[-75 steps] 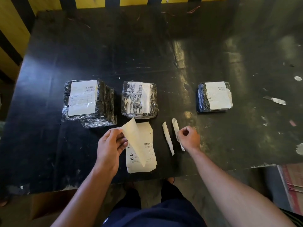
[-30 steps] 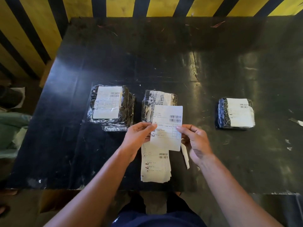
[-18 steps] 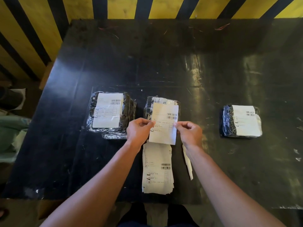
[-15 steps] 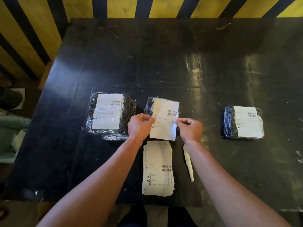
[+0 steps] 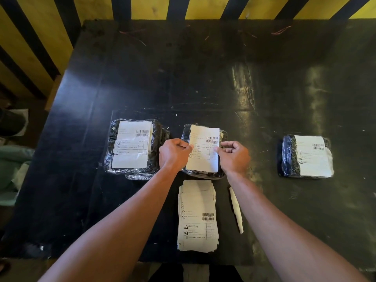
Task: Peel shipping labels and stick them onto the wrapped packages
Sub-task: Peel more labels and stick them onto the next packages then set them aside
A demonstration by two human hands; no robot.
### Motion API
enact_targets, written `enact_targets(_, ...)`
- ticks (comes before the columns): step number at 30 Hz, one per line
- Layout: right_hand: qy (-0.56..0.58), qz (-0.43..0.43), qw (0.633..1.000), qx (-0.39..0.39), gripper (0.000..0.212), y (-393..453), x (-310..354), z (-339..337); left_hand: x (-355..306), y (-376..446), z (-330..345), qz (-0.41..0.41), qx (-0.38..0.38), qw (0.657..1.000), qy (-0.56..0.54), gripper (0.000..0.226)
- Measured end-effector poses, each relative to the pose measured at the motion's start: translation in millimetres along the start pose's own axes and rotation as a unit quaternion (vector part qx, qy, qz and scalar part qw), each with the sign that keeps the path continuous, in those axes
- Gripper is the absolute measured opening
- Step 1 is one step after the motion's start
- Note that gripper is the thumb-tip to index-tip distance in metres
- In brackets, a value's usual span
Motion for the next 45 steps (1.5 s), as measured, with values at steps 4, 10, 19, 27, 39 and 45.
enact_targets(4,-0.005,-0.001,1.0,-0.006,0.018,2,-3,2,0,3,-1,-0.004,0.004,1.0,0.002,0.016)
enact_targets(10,-0.032,0.007,0.999,-0.023,0.018,5,-3,6,-1,5,-1,-0.005,0.003,1.0,0.009,0.015)
enact_targets(19,-0.149,-0.036,0.987,-0.04,0.023,9,2,6,-13,-2,3,0.025,-0.055,0.997,0.054,0.042)
enact_targets(27,-0.413,-0.3,0.849,0.14,0.048,-8,2,34,-10,-10,21,0.285,-0.011,0.901,0.327,0.042)
enact_targets(39,-0.466,-0.129,0.843,0.234,0.069,44,19,41,24,-10,34,0.263,0.075,0.921,0.277,0.055)
enact_targets(45,-0.476,-0.119,0.835,0.249,0.066,62,34,26,25,-7,33,0.25,0.086,0.915,0.305,0.056)
Point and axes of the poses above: each hand's wrist, its own y-axis towards the middle knuckle, its own z-axis out of the palm, x = y × z, the point moved 4 cm from there along y, towards the middle knuckle, and after that the axes turned 13 degrees about x, right-handed, at the moved point
